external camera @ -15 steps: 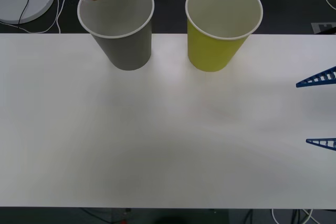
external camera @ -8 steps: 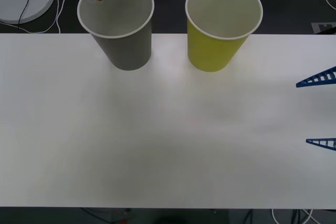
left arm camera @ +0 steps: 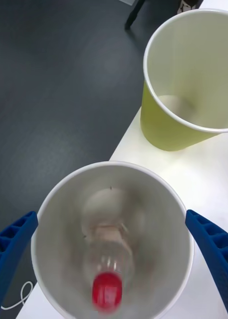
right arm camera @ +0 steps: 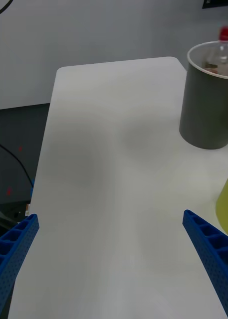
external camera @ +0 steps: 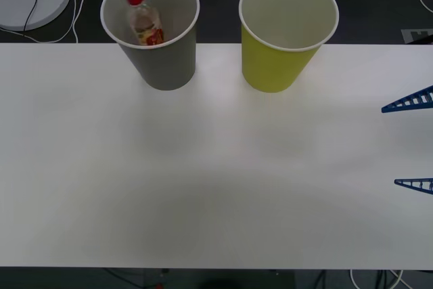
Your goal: Put the can into the green bin and the plastic bottle into the gray bin
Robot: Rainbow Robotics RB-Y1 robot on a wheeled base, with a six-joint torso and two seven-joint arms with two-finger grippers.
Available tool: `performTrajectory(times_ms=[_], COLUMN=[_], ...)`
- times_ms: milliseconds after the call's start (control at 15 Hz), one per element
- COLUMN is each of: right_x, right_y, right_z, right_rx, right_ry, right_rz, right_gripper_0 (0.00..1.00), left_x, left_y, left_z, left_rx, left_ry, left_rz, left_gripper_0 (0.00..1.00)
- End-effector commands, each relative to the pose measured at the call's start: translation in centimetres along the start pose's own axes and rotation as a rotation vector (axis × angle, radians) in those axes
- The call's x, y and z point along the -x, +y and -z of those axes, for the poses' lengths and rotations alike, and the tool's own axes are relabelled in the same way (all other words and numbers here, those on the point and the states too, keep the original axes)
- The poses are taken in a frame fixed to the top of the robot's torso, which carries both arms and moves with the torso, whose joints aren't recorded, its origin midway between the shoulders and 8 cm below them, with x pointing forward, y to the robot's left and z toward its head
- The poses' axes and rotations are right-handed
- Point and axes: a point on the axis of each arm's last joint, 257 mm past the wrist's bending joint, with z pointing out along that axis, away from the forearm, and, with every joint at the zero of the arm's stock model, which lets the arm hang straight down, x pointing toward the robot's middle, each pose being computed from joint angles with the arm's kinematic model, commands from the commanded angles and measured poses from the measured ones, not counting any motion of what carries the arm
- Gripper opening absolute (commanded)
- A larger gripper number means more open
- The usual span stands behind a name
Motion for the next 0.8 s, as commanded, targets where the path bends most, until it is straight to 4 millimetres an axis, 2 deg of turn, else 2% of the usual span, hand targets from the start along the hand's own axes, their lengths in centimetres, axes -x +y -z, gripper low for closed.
performTrajectory(times_ms=[67, 600, 800], right_x=[0.0, 0.0, 0.0], right_y=[0.0, 0.0, 0.0], right_z=[0.0, 0.0, 0.0], right_rx=[0.0, 0.0, 0.0], right_ry=[0.0, 0.0, 0.0], right_rz=[0.0, 0.0, 0.0], right_gripper_0=[1.0, 1.0, 1.0], left_x=[-0.09, -0.33, -1.08], left_y=[0.15, 0.4, 0.09], left_z=[0.16, 0.44, 0.57], left_rx=[0.003, 0.005, -0.015], left_ry=[0.0, -0.002, 0.0], left_rz=[0.004, 0.007, 0.011], left_gripper_0=[1.0, 1.0, 1.0])
